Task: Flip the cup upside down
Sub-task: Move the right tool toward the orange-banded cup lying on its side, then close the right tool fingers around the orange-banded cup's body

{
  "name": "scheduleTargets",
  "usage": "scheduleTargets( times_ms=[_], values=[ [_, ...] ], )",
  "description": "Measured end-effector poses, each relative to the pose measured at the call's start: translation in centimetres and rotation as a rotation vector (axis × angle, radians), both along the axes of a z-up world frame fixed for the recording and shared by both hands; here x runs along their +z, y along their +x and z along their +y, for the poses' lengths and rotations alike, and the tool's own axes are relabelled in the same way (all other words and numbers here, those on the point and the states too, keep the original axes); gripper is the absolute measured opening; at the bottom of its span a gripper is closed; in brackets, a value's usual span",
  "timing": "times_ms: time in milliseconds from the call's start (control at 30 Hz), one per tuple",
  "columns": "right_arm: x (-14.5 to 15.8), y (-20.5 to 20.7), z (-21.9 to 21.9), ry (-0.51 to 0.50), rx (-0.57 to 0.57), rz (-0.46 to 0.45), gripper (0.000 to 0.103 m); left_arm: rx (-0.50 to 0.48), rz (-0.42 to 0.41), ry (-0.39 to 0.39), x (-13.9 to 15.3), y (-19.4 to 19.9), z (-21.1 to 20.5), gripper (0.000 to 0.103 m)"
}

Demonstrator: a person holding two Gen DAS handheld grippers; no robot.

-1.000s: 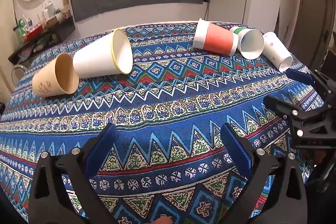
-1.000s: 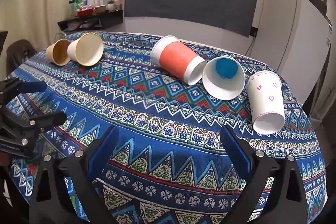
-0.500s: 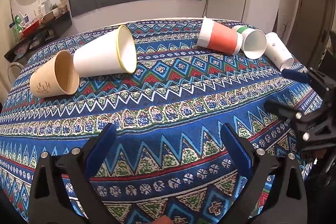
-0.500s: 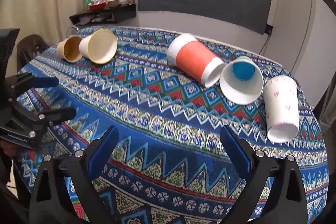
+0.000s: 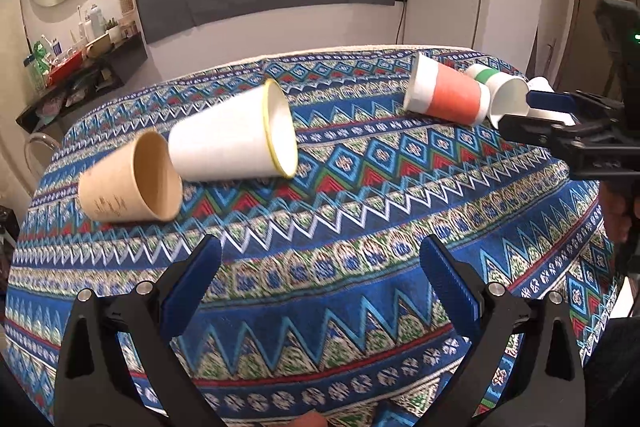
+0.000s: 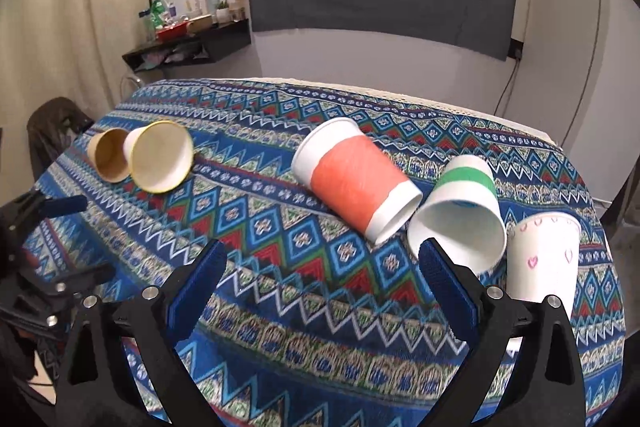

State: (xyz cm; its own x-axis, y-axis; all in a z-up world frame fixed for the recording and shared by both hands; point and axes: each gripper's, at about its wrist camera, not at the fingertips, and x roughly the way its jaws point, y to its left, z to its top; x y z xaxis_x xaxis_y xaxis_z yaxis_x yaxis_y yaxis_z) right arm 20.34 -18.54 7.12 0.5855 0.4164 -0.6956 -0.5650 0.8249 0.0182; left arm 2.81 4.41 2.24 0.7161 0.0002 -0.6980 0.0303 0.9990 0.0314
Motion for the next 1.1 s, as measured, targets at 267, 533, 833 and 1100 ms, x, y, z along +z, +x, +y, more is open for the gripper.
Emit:
scheduleTargets(
  times_ms=[267, 533, 833, 1100],
  values=[
    [-0.7, 3.9, 2.8, -0.121, 0.056, -0.016, 0.093, 0.004, 0.017, -0.004, -0.3, 1.5, 1.3, 0.097],
    [-2.7, 6.8, 3.8, -0.225, 0.068, -0.011, 0.092, 0.022, 0.054, -0.053, -1.1, 2.2, 2.6, 0.097],
    [-3.1, 8.1, 3.1, -0.199, 0.066, 0.052, 0.053, -0.003, 0.038, -0.008, -1.1, 1.8, 1.5, 0.097],
    [-2.9, 7.1, 2.0, -0.125, 0.068, 0.075, 0.053, 0.016, 0.040, 0.012, -1.4, 1.9, 1.4, 0.097]
  ],
)
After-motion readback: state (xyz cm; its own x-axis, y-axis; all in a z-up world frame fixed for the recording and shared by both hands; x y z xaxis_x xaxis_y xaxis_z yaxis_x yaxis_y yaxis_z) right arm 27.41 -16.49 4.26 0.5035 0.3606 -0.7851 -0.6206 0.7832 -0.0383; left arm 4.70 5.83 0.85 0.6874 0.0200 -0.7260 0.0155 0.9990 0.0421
